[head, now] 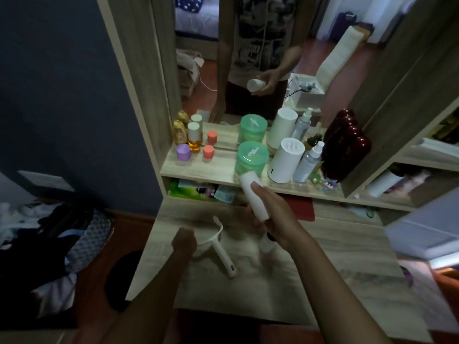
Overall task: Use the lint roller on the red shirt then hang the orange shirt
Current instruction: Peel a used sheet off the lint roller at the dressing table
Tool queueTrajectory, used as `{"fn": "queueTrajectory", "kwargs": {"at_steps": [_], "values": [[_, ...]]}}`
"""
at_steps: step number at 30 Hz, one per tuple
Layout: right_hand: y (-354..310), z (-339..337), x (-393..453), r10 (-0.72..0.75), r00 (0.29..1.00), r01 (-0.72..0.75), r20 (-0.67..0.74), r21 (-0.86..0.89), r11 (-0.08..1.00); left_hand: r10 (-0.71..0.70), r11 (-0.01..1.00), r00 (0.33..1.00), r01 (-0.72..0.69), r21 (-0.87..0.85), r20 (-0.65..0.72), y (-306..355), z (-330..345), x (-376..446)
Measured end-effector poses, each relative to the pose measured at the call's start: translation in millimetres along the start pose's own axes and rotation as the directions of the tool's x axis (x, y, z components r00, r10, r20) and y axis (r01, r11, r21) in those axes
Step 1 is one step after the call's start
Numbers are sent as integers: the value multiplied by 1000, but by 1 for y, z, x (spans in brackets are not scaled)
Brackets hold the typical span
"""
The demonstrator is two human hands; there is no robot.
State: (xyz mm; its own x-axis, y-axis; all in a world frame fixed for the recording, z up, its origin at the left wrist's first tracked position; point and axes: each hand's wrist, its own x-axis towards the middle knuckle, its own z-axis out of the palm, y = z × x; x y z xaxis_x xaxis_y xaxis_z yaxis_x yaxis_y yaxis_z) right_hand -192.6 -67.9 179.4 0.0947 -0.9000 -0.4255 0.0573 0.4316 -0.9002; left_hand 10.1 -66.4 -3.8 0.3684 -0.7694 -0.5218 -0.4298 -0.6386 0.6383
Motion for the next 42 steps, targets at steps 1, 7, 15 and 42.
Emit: {"fn": "queueTrajectory", "kwargs": {"at_steps": [1, 7, 15, 42], "values": [[3, 0, 0, 12, 1000, -13, 10, 11, 1000, 46, 998, 993, -41, 46, -112, 3, 3, 0], [18, 12, 18, 36, 998, -26, 61, -158, 987, 264, 925, 964, -264, -272, -37, 52, -20, -33], [32, 36, 31, 103, 983, -11, 149, -521, 854, 312, 773, 919, -98, -627, 241, 86, -64, -62], [52, 32, 18, 237, 955, -150, 177, -402, 903, -2, 994, 987, -16, -112, -159, -64, -31, -20]]}}
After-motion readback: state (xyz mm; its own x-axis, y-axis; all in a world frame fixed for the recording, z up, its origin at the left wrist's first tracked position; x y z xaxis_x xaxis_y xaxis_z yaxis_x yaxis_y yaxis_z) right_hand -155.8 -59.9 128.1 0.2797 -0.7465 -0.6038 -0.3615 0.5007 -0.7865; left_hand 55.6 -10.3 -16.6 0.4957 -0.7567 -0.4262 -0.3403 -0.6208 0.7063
